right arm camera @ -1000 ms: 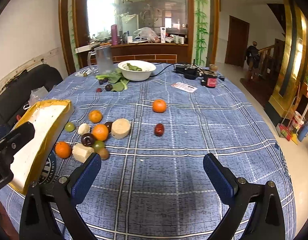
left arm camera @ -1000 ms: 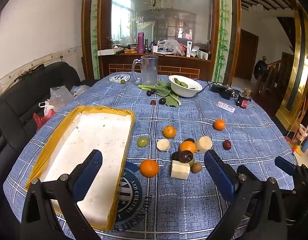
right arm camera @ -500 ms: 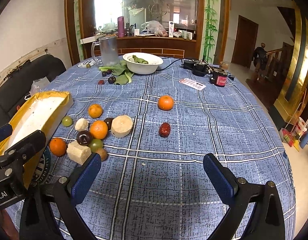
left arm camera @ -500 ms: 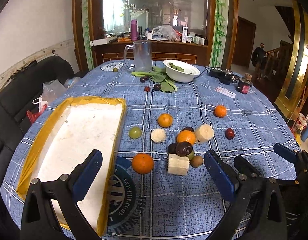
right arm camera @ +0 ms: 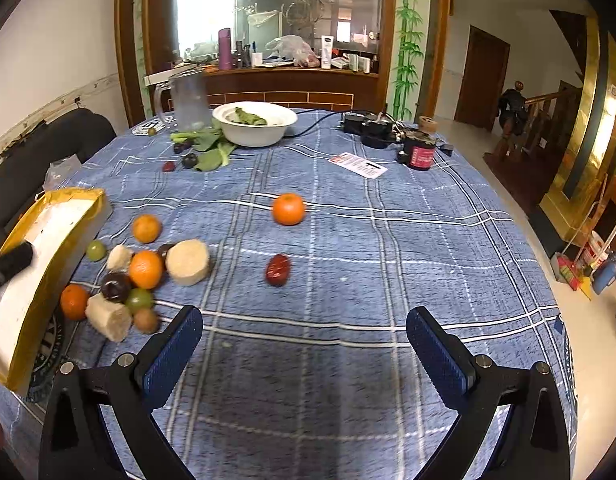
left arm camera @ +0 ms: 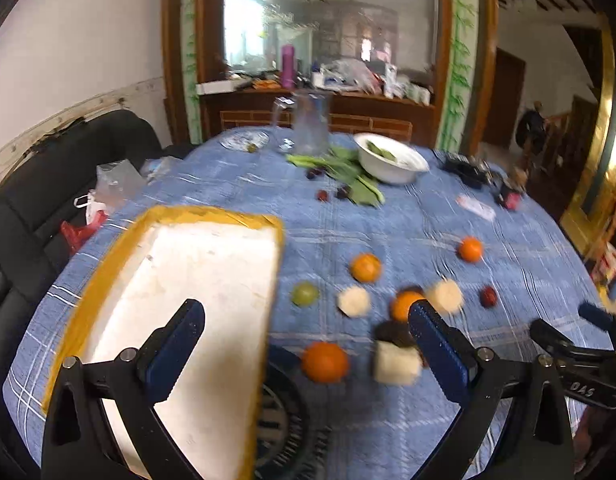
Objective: Organize fruits
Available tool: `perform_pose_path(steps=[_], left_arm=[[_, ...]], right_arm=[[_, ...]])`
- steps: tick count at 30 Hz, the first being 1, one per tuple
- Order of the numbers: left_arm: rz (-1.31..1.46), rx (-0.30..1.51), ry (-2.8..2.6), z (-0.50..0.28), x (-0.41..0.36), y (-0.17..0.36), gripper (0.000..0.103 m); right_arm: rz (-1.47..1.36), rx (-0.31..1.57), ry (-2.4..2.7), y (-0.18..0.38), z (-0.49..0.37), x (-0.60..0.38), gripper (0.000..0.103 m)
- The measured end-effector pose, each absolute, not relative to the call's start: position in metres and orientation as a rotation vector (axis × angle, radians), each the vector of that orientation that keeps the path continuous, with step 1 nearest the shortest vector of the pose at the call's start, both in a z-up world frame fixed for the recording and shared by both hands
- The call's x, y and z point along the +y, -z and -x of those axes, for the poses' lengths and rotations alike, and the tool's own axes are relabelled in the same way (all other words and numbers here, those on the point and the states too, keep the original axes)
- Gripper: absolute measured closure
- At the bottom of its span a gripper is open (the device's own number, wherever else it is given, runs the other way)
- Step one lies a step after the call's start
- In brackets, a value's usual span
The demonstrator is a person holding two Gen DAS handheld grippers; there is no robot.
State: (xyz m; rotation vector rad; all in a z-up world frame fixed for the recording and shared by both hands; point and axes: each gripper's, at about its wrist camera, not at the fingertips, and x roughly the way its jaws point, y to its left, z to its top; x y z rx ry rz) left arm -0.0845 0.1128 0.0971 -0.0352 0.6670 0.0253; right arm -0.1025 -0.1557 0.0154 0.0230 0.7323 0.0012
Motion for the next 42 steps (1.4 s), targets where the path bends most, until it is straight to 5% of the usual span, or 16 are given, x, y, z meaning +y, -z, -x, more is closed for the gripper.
perform_pose_path(steps=[11,18,30,34,42], left_arm=[[0.003,0.763,0.168,0.071,0.095,-0.073,0.002],[-0.007,0.859,0.347,0.065,0.067,-0.048,0.052],[0.02,0.944,0.357,0.05,0.06,-0.018,0.053],[0.042,0.958,0.336,0.048,0.063,-0.014,0.07],[0.085,0.905,0.324,0.059,0.072,-0.03,0.072]], right_arm=[[-0.126,0.826,-0.117,-0.003,0.07,-0.158,0.024],[-0.18,0.834,-0.274,-0.006,0.046,-0.133,0.033],[-0.2,0.908,-0.334,0.016,0.009,-0.097,0.038],[-0.234,0.927,-0.372,0.022,0.008,-0.093,0.062],[-0.292,0.916,-0.363,0.019,0.02,-0.103,0.064]])
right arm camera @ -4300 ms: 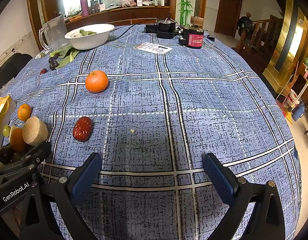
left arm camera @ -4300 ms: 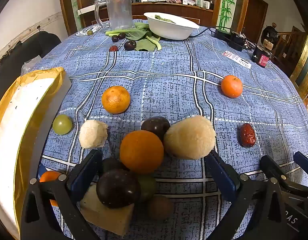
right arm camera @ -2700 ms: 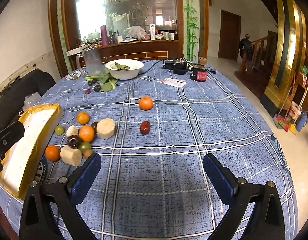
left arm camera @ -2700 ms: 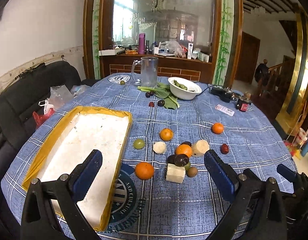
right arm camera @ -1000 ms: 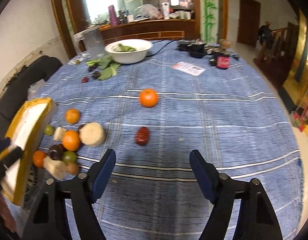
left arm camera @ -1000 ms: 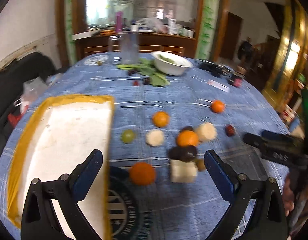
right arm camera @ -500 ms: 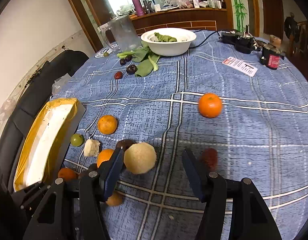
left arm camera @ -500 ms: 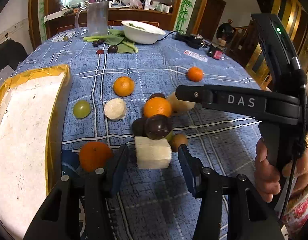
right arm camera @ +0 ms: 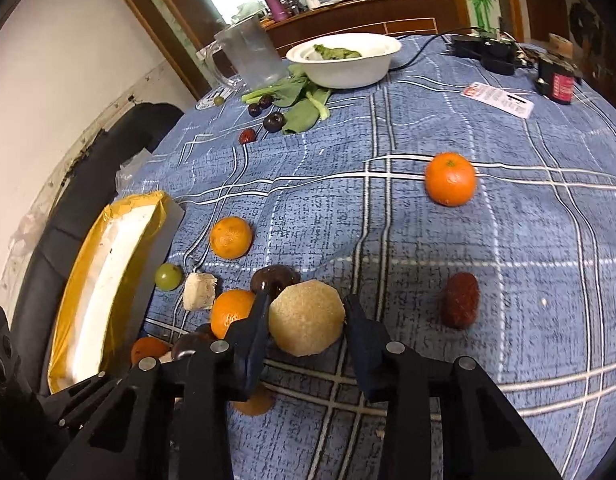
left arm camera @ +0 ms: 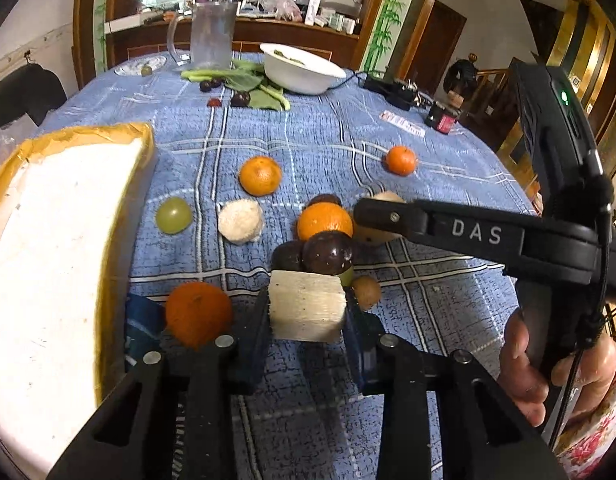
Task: Organize fruits
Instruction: 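Grasp the pale cube with the left tool while the right tool grasps the beige round bun, then carry both items into the white tray and open both tools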
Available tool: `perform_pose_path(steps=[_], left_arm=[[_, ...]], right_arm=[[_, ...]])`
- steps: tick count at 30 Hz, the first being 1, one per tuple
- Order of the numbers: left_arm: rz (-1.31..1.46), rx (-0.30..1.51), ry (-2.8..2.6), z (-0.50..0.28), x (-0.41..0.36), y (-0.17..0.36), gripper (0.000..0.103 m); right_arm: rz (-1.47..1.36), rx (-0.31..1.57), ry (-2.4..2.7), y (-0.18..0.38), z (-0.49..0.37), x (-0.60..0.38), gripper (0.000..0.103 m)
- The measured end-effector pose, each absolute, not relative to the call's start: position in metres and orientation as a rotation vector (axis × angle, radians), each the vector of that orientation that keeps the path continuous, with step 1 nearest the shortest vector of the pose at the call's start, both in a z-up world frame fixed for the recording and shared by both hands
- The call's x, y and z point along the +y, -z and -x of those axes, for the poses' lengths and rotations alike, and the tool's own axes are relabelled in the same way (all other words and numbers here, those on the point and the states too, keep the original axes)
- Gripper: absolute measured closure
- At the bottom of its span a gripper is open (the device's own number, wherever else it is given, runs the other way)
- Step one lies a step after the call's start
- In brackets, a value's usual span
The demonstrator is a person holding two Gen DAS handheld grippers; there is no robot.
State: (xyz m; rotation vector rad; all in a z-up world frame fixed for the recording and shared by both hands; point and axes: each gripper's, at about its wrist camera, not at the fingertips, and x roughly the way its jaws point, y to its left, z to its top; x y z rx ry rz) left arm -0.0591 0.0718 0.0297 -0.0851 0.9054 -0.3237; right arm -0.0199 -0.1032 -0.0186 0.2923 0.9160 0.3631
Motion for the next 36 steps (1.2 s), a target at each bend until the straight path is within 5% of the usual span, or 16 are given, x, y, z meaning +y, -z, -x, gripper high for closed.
perform_pose_path(steps=[21,36], left_arm=[[0.124,0.724,-0.053,0.11,0.206,-0.1,0.071],[0.288,0.837,-0.174,0.104,0.312,-0.044,0.071]], right_arm=[[-0.142,0.771,-0.595,-0.076,0.101,-0.003,0.063],[0.146,0.961,-0.718,0.006,0.087,0.166,0.062]])
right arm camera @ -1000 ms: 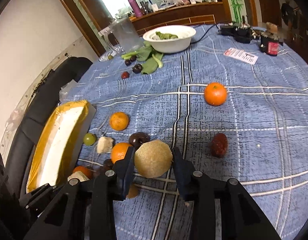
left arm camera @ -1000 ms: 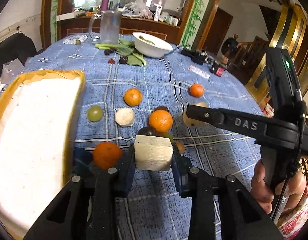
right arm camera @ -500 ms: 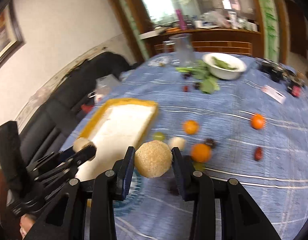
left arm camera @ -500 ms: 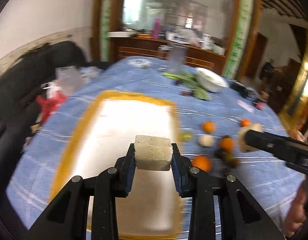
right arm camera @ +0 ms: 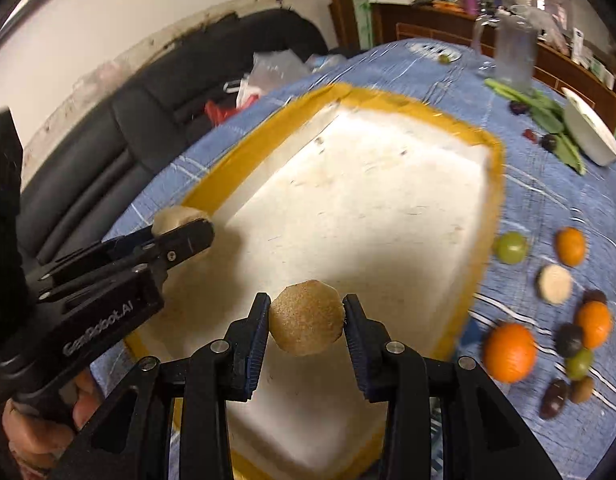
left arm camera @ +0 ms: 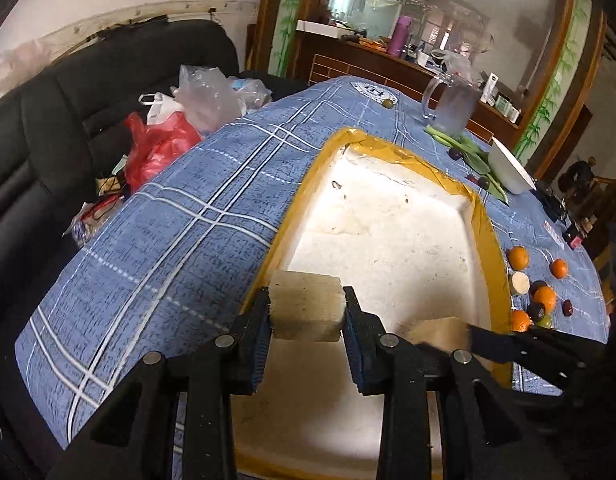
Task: Organize fruits
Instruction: 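Carry both items into the white tray and open both tools, then move both open tools back toward the fruits on the cloth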
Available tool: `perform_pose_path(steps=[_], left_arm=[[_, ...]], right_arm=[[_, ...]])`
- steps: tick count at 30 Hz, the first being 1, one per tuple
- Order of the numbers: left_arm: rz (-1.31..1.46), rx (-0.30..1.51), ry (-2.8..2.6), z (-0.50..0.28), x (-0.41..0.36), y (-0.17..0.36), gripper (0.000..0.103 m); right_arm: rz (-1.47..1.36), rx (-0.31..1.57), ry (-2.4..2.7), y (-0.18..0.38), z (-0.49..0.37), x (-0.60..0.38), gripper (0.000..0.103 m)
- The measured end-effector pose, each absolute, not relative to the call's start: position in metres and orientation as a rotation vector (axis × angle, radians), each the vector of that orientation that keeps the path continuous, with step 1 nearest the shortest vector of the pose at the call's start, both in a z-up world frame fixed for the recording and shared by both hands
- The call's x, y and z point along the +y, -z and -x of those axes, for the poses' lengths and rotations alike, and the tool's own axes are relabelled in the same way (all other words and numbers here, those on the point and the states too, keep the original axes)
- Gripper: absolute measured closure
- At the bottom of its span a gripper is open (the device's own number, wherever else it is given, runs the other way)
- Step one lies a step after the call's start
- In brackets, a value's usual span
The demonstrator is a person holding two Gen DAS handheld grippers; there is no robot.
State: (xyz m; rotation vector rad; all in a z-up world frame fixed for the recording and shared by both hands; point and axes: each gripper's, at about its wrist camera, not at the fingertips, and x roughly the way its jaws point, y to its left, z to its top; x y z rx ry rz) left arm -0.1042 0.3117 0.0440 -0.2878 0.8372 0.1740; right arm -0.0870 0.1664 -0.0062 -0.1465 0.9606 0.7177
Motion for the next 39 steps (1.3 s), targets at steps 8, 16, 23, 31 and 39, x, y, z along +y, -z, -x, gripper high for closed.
perform_pose_path(steps=[8,16,23,31,39], left_arm=[[0.363,0.853,-0.099,0.096,0.316,-0.037,0.063],[0.448,0.8,-0.086,0.11,0.32,-0.053,0.05],[0.437,0.702,-0.124,0.132,0.313,-0.09,0.044],[0.317,0.632,-0.119,0.156,0.275,-0.131,0.037],[0.253,0.574,-0.056,0.171,0.236,-0.161,0.025]], right_arm=[[0.2,0.931,-0.705,0.009,0.094,0.181,0.061],[0.235,0.837,-0.692,-0.013,0.114,0.168,0.047],[0.132,0.776,-0.66,-0.043,0.13,0.105,0.014],[0.065,0.674,-0.417,-0.091,0.148,-0.003,0.014],[-0.011,0.501,-0.227,-0.151,0.172,-0.107,0.013]])
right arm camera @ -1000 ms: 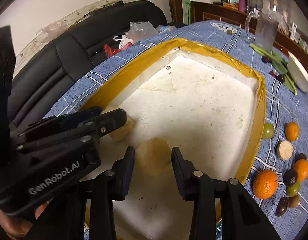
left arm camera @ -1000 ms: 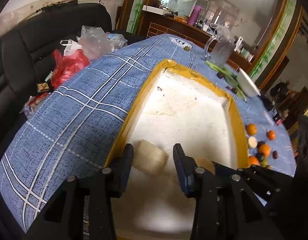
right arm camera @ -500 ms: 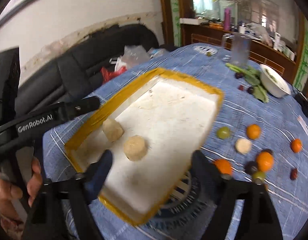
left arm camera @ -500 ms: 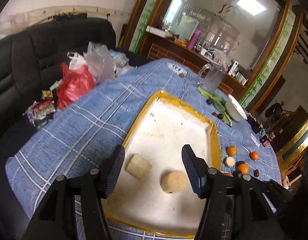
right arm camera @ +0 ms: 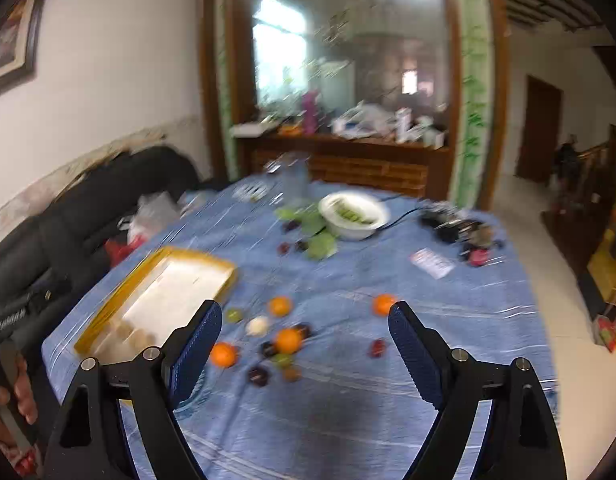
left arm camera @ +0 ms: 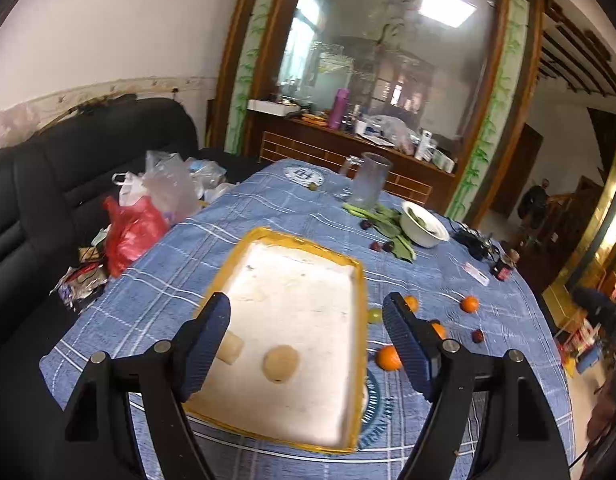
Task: Organize fruits
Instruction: 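Move both open tools back toward the fruits on the cloth, then grasp an orange with the left tool while the right tool grasps the red date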
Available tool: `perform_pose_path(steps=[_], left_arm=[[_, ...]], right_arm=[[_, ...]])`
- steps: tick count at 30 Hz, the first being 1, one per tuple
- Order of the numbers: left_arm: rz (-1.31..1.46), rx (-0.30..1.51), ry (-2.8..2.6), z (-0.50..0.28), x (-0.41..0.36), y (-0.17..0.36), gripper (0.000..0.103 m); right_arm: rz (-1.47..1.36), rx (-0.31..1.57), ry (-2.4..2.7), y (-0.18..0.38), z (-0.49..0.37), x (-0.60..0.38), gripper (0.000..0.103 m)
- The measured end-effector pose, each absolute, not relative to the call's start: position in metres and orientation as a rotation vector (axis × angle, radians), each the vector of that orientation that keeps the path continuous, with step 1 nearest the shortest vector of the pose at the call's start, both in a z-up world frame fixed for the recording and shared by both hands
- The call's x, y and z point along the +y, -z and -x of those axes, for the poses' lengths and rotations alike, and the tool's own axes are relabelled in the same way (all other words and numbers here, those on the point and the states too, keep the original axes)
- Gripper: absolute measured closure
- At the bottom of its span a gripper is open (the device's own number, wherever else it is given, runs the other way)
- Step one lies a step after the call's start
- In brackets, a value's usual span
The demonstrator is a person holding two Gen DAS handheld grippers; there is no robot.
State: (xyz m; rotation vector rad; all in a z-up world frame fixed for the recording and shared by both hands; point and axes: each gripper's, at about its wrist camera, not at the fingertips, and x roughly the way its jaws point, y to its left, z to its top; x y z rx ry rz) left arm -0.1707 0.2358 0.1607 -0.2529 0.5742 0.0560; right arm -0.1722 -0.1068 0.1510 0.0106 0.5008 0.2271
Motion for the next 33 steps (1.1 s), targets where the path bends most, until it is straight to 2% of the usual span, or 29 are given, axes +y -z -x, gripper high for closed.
perform_pose_path(steps=[15,20,22,27,33], left_arm=[[0.175,0.827,0.131,0.1,0.153,-0.093,0.026],[0.098,0.89,0.175,0.069,0.122,-0.067,0.044],[0.055,0.92,0.162,0.06,0.116,-0.056,0.056],[0.049,0.972,0.169,0.046,0.116,-0.038,0.062],[0.042,0.987,0.205,0.04,0.11,-0.029,0.062]], right_arm=[[-0.115,0.735,-0.241,-0.047,0.131,-0.136,0.012],[-0.153,0.767,-0.267,-0.031,0.122,-0.138,0.012],[-0.167,0.776,-0.27,-0.026,0.117,-0.141,0.012],[-0.176,0.795,-0.269,-0.017,0.108,-0.146,0.012],[-0.176,0.827,-0.252,-0.006,0.091,-0.148,0.013]])
